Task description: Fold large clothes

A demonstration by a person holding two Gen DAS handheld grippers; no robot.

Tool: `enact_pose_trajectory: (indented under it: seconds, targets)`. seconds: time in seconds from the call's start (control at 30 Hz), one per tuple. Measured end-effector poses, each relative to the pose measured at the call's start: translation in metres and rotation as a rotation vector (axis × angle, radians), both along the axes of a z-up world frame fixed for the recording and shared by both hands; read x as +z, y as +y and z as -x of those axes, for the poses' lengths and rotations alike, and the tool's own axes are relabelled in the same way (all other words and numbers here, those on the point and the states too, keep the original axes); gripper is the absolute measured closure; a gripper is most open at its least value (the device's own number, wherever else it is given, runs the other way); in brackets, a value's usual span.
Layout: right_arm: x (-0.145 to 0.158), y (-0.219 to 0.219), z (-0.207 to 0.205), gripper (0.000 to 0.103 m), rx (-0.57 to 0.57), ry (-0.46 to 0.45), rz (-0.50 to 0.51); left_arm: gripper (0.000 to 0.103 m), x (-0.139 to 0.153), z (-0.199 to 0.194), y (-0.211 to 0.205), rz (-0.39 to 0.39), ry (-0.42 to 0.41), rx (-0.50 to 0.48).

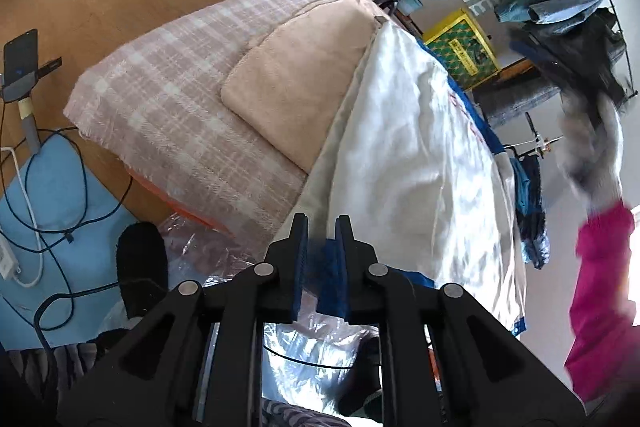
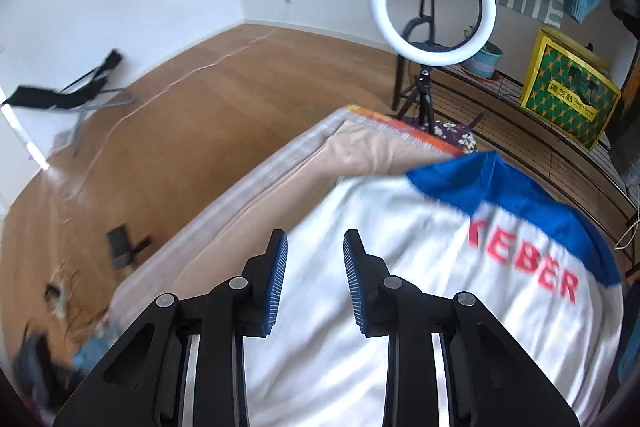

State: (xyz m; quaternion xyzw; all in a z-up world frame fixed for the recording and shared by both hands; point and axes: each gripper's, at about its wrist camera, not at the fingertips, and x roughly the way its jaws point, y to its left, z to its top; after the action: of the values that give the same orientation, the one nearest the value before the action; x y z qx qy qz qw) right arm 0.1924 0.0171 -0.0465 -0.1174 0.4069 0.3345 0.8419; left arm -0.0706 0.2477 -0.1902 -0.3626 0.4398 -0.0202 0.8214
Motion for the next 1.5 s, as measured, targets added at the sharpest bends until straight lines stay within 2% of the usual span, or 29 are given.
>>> enact_pose_trajectory:
  seconds: [0.1,0.23,0.37,0.47,0.53,0.7,0.8,0.9,0.97,1.0,1.03,1.17,1.27,1.3,1.37,1.4,1.5]
  targets:
    - [0.009,-0.027,0.048,0.076,0.039,-0.016,-0.008,0.092,0.002,-0.001,-0.009,-0.034,0.000,-0.031]
    - [-0.004,-0.049,0.109,0.076,0.069,-0.053,0.016,0.091,0.003,-0.004,-0.018,-0.028,0.000,-0.038]
    - [-0.045,-0.059,0.148,0.076,0.052,-0.052,0.043,0.091,0.008,-0.011,-0.035,-0.086,-0.015,-0.091]
    - [-0.082,-0.055,0.163,0.076,0.056,0.001,0.044,0.091,0.006,-0.016,-0.047,-0.139,-0.004,-0.133]
    - [-0.109,-0.045,0.172,0.076,0.082,0.041,0.057,0.091,0.003,-0.017,-0.050,-0.167,0.007,-0.138]
    - [-0.152,-0.025,0.192,0.077,0.156,0.088,0.127,0.091,-0.011,-0.018,-0.050,-0.236,0.042,-0.138]
    - [-0.170,-0.019,0.202,0.085,0.179,0.060,0.189,0.091,-0.010,-0.014,-0.046,-0.234,0.035,-0.129]
    - [-0.170,-0.021,0.203,0.085,0.188,0.028,0.229,0.090,-0.005,-0.009,-0.032,-0.220,0.024,-0.077]
    - [-0.163,-0.022,0.203,0.085,0.206,0.013,0.246,0.084,-0.005,-0.010,-0.020,-0.172,0.027,-0.060]
    - [-0.156,-0.026,0.202,0.085,0.201,0.007,0.223,0.075,-0.005,-0.011,-0.016,-0.160,0.026,-0.056]
    - [-0.147,-0.031,0.200,0.085,0.189,0.010,0.176,0.071,-0.005,-0.012,-0.013,-0.149,0.025,-0.053]
    - [-0.134,-0.030,0.202,0.085,0.189,0.055,0.058,0.071,-0.002,-0.019,-0.008,-0.096,0.022,-0.067]
    - [-0.143,-0.027,0.210,0.084,0.187,0.108,0.065,0.070,0.004,-0.018,-0.009,-0.102,0.010,-0.078]
    - [-0.146,-0.029,0.211,0.077,0.171,0.134,0.062,0.069,0.004,-0.017,-0.009,-0.106,0.011,-0.078]
    - [-0.149,-0.036,0.212,0.073,0.128,0.168,0.031,0.069,0.002,-0.018,-0.008,-0.106,0.017,-0.073]
    - [-0.149,-0.036,0.211,0.073,0.117,0.167,0.015,0.069,0.000,-0.019,-0.008,-0.105,0.022,-0.070]
    - [-0.144,-0.025,0.219,0.073,0.160,0.085,0.017,0.068,-0.005,-0.023,-0.009,-0.100,0.036,-0.070]
